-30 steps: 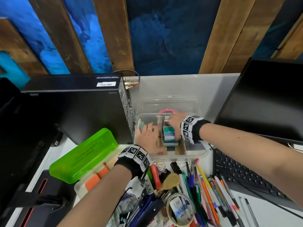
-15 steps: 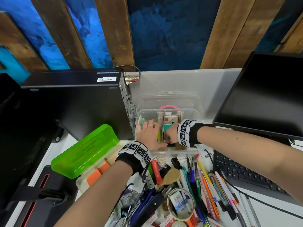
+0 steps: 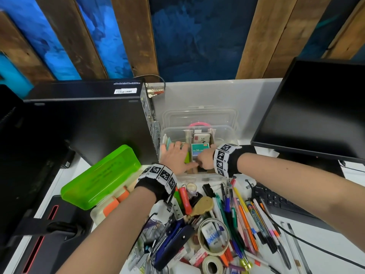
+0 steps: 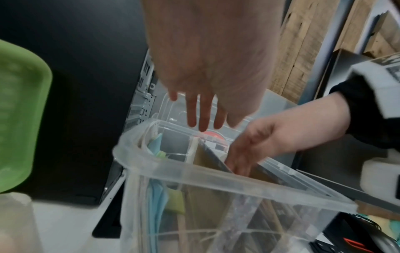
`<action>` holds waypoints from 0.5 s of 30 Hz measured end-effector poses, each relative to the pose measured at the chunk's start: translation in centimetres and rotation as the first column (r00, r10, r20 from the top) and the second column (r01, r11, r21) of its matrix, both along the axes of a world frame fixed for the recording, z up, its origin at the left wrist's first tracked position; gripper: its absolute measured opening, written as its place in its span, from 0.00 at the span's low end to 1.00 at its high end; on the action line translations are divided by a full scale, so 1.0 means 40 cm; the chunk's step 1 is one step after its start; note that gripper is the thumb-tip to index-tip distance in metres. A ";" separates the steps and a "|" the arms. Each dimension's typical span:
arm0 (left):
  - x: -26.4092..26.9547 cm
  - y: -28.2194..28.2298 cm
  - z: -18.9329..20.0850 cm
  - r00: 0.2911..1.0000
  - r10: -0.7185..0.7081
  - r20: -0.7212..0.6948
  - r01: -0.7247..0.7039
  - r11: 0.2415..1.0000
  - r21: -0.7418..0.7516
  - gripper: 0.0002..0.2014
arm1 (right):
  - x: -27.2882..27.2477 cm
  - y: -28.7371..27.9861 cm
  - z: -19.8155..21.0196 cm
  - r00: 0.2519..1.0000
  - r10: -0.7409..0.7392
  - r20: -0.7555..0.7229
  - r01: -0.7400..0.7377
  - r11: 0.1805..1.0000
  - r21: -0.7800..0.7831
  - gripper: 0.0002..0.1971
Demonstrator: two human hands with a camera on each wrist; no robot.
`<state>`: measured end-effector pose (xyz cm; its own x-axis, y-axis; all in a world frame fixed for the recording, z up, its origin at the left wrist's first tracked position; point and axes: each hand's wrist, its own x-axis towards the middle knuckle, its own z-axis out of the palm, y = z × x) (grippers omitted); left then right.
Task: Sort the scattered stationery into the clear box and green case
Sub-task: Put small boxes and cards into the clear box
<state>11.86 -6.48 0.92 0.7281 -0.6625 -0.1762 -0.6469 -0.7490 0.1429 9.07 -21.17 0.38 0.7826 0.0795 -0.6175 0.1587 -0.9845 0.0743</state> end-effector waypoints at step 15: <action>-0.210 0.131 -0.038 0.935 -0.348 0.070 0.354 0.908 -0.224 0.07 | -0.329 0.101 -0.016 0.924 -0.336 0.182 0.183 0.807 0.561 0.08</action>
